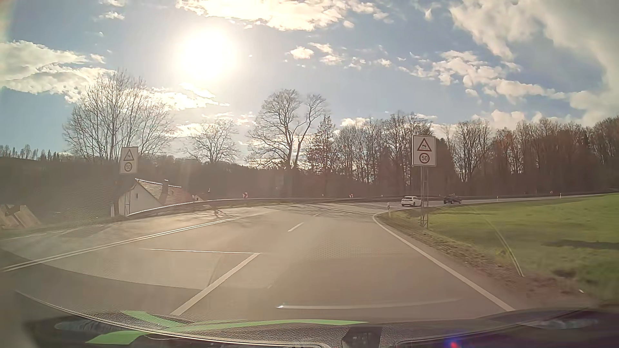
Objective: Follow the waypoints while adhering to traffic rules and regulations
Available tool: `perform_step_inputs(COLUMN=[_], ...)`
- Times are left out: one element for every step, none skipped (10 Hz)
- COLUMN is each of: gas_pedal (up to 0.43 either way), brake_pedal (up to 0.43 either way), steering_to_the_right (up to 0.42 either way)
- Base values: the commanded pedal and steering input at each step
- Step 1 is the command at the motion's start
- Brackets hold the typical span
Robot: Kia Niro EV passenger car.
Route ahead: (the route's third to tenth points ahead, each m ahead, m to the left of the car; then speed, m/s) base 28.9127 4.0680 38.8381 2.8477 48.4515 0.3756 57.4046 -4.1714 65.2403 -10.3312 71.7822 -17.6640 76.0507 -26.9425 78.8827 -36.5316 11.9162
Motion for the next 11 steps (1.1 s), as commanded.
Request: perform_step_inputs(gas_pedal=[0.15,0.15,0.15,0.15,0.15,0.15,0.15,0.15,0.15,0.15,0.15], brake_pedal=[0.0,0.0,0.0,0.0,0.0,0.0,0.0,0.0,0.0,0.0,0.0], steering_to_the_right=[-0.012,-0.006,0.004,0.008,0.008,0.01,0.012,0.014,0.016,0.018,0.021])
